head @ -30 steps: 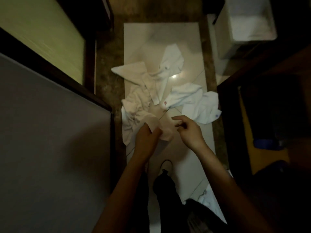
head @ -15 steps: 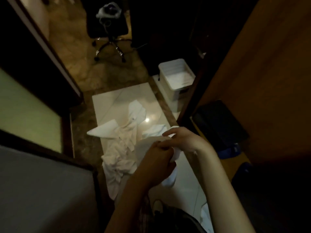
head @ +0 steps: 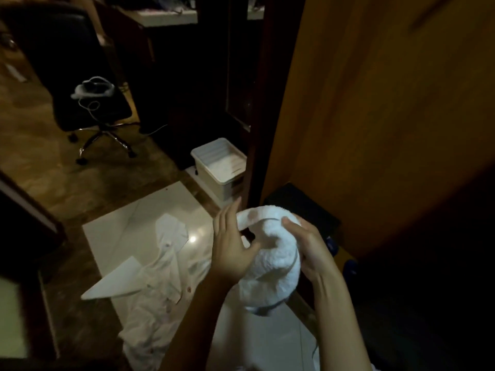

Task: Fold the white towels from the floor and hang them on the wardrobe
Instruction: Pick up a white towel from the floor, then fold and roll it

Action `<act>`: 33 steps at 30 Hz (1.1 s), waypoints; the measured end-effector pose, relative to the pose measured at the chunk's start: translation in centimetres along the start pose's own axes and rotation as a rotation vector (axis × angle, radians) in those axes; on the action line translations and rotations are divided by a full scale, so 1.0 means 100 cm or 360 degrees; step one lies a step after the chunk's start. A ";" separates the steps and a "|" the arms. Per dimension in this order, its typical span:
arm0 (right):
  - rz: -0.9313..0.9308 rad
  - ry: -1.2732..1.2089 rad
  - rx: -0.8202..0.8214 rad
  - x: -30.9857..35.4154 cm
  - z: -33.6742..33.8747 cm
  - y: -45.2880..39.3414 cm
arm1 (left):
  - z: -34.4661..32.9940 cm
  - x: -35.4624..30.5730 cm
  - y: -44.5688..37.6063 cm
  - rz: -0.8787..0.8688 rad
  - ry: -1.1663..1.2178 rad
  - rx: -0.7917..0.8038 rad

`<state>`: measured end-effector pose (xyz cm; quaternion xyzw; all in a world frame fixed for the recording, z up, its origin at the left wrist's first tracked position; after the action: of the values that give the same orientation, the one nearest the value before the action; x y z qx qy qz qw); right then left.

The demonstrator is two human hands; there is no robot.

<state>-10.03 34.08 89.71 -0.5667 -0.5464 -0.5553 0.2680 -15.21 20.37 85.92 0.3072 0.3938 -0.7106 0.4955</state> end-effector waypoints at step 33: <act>0.0480 0.0076 -0.0649 0.009 0.012 0.024 | -0.019 0.004 -0.020 -0.0088 0.0280 0.1244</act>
<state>-7.62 34.81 90.95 -0.6709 -0.3258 -0.6211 0.2407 -17.14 22.21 85.19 0.5214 0.1429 -0.7910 0.2865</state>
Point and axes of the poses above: each hand's wrist, its own y-axis away from the middle knuckle, its own z-axis out of the back of the hand, x = y × z, the point moved 2 cm from there along -y, towards the middle knuckle, and after that the axes turned 4 degrees about -x, right-handed, at the moved point
